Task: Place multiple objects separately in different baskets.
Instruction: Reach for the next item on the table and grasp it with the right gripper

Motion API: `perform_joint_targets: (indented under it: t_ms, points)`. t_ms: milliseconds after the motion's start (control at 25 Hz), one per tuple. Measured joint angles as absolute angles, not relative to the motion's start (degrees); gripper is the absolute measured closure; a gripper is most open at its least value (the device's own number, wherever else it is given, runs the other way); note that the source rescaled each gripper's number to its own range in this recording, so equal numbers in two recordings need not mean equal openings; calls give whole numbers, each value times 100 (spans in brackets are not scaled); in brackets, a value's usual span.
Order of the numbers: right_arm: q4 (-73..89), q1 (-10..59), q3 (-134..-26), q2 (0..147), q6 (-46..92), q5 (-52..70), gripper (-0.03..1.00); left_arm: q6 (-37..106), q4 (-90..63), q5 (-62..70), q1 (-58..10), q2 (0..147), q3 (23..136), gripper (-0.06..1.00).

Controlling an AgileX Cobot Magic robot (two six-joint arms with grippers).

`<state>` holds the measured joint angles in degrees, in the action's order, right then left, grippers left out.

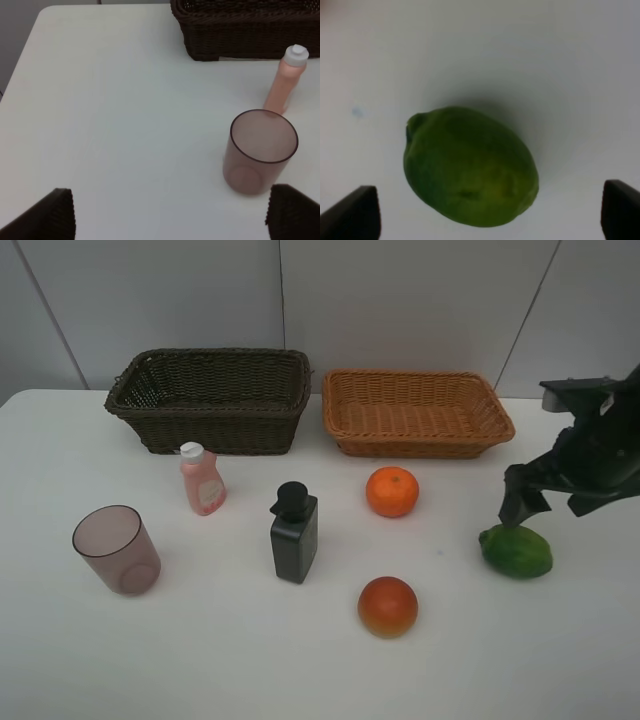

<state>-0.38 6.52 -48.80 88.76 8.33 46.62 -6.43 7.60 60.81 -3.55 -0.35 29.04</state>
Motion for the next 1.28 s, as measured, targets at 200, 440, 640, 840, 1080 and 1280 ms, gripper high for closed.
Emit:
perform_joint_targets:
  t_ms: [200, 440, 640, 840, 1080, 1280]
  points:
    - [-46, 793, -4887, 8910, 2898, 4780, 8, -643, 760, 6081, -355, -35, 2904, -4]
    - [-40, 793, -4836, 8910, 4456, 4832, 8, -643, 760, 6081, -355, -35, 2904, -4]
    - [0, 748, -4556, 8910, 4997, 4274, 8, -643, 760, 6081, -355, -35, 2904, -4]
    - [0, 644, -4418, 8921, 5193, 3833, 8, -643, 760, 6081, -355, -35, 2904, -4]
    - [98, 597, -4406, 9253, 5206, 3678, 8, -643, 760, 6081, -355, -35, 2904, -4]
    - [105, 597, -4406, 9547, 5206, 3457, 8, -643, 760, 6081, -355, -35, 2904, -4]
